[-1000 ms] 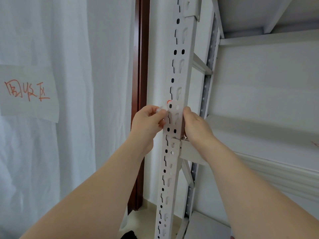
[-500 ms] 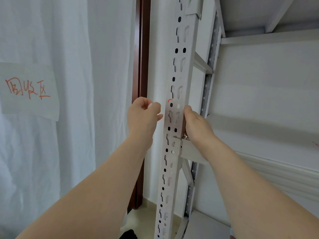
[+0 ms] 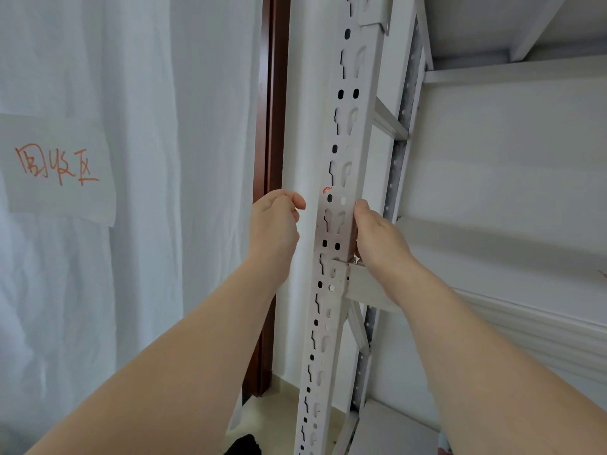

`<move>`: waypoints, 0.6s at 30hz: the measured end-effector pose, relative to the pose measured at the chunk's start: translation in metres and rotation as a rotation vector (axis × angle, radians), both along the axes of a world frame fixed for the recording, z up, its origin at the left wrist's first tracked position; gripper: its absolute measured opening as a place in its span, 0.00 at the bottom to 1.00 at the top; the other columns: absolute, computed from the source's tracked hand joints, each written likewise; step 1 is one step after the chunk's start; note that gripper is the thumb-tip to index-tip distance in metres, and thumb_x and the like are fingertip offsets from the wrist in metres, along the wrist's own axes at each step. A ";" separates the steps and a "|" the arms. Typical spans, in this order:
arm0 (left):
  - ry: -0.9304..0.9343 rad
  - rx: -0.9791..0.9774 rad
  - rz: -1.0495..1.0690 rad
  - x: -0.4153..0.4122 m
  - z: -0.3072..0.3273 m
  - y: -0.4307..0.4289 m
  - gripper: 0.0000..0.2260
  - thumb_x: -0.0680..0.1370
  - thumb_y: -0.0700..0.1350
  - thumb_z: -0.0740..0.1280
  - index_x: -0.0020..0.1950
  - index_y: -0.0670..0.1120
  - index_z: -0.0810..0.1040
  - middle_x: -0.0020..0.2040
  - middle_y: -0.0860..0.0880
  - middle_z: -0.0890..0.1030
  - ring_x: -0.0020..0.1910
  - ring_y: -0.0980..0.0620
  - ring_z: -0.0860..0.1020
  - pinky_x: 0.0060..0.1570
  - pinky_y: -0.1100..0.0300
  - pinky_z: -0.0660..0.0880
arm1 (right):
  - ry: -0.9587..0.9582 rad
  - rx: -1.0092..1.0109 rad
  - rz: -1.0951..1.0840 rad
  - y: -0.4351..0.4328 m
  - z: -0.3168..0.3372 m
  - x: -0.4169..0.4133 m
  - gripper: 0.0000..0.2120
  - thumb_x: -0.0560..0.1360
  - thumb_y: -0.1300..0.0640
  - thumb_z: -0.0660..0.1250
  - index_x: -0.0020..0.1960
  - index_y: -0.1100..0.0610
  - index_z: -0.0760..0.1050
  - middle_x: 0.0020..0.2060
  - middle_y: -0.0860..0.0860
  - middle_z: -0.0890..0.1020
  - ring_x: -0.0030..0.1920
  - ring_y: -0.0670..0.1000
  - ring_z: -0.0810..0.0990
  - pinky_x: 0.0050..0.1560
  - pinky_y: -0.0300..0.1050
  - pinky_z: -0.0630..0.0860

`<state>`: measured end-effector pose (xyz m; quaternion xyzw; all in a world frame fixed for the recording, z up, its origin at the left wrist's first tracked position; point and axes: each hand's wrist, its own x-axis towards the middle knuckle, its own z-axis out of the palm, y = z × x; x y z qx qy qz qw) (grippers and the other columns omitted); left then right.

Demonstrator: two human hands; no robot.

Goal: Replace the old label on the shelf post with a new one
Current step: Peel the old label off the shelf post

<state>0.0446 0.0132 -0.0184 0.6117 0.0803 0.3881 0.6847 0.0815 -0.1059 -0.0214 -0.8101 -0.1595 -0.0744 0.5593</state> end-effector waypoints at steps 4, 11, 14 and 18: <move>0.026 0.147 0.040 0.002 -0.002 -0.001 0.15 0.74 0.36 0.54 0.37 0.48 0.77 0.31 0.53 0.68 0.32 0.54 0.67 0.35 0.59 0.65 | 0.009 0.006 -0.006 0.000 0.000 0.000 0.22 0.81 0.42 0.45 0.35 0.50 0.65 0.34 0.47 0.70 0.46 0.56 0.69 0.62 0.57 0.70; -0.048 0.279 0.093 -0.002 0.002 -0.007 0.10 0.73 0.38 0.54 0.32 0.37 0.61 0.28 0.50 0.58 0.28 0.54 0.55 0.27 0.60 0.53 | 0.010 0.028 -0.003 0.001 0.000 0.001 0.21 0.81 0.41 0.46 0.33 0.49 0.63 0.33 0.46 0.69 0.45 0.56 0.69 0.57 0.55 0.69; -0.063 0.322 0.114 0.003 0.002 -0.005 0.15 0.77 0.42 0.55 0.31 0.41 0.59 0.27 0.50 0.58 0.27 0.54 0.55 0.27 0.59 0.53 | 0.011 0.027 0.007 0.001 -0.001 0.002 0.21 0.80 0.41 0.46 0.34 0.49 0.64 0.34 0.46 0.69 0.46 0.56 0.69 0.57 0.54 0.69; -0.036 0.392 0.149 0.008 0.001 -0.002 0.12 0.81 0.42 0.53 0.46 0.49 0.76 0.32 0.54 0.73 0.31 0.57 0.70 0.34 0.64 0.66 | 0.003 0.023 0.014 0.000 -0.002 0.003 0.21 0.80 0.40 0.46 0.35 0.48 0.66 0.35 0.46 0.70 0.46 0.55 0.70 0.66 0.59 0.70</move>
